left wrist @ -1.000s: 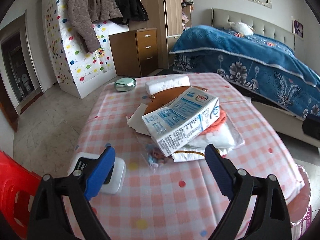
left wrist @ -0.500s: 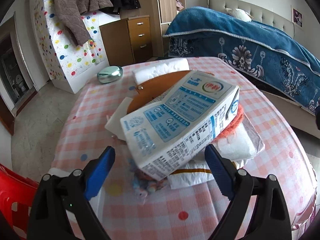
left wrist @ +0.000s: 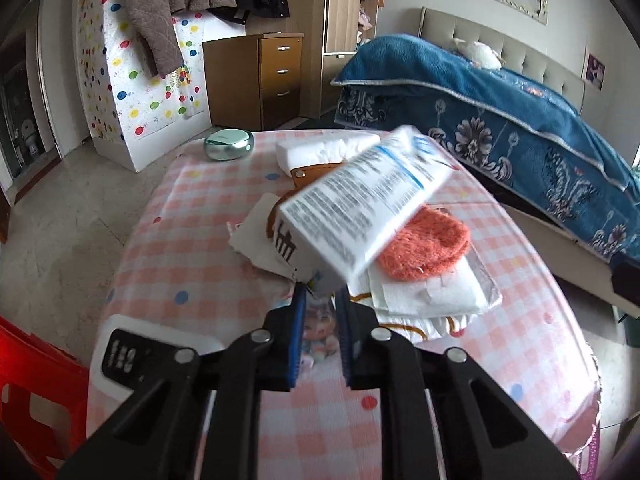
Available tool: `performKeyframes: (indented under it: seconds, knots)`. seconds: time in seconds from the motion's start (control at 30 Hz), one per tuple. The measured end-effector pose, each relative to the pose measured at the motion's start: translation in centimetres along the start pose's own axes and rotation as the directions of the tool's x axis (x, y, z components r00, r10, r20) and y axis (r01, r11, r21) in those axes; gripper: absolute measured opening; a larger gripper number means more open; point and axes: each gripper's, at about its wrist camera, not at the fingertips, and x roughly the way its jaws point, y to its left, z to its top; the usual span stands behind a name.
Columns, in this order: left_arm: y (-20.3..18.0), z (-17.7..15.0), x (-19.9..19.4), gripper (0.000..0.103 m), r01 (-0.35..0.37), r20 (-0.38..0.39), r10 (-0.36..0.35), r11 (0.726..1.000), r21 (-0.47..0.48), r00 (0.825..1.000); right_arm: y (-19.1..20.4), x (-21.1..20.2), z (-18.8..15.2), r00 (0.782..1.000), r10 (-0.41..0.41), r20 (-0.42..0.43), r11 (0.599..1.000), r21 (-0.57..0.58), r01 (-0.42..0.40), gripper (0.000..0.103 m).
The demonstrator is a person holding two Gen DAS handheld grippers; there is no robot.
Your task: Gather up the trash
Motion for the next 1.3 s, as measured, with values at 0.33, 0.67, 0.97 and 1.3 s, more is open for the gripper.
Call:
performKeyframes:
  seconds: [0.33,0.67,0.97,1.3]
  knots:
    - [0.0,-2.4,-4.2,0.002,0.107,0.006,-0.107,0.994,-0.027,0.994,1.0,-1.4,-1.1,1.000,0.023,0.006,1.000,-0.005,-0.023,0.064]
    - [3.1,-2.7,-4.4,0.070,0.007,0.026,-0.004,0.994,-0.108,1.000,0.6,-1.3,-2.0,1.000,0.028,-0.012,1.000,0.014,-0.027,0.064]
    - [4.5,-1.0,-2.2,0.094,-0.045,0.021,0.048,0.991,-0.122,0.999,0.7,0.6,-1.3,0.999,0.034,-0.037,0.999,0.012,-0.034,0.064]
    - [5.5,2.6,1.7,0.094,-0.036,0.003,0.036,0.992,-0.118,0.999,0.1,3.2,0.2,0.998,0.017,-0.067,1.000,0.020,-0.015,0.064]
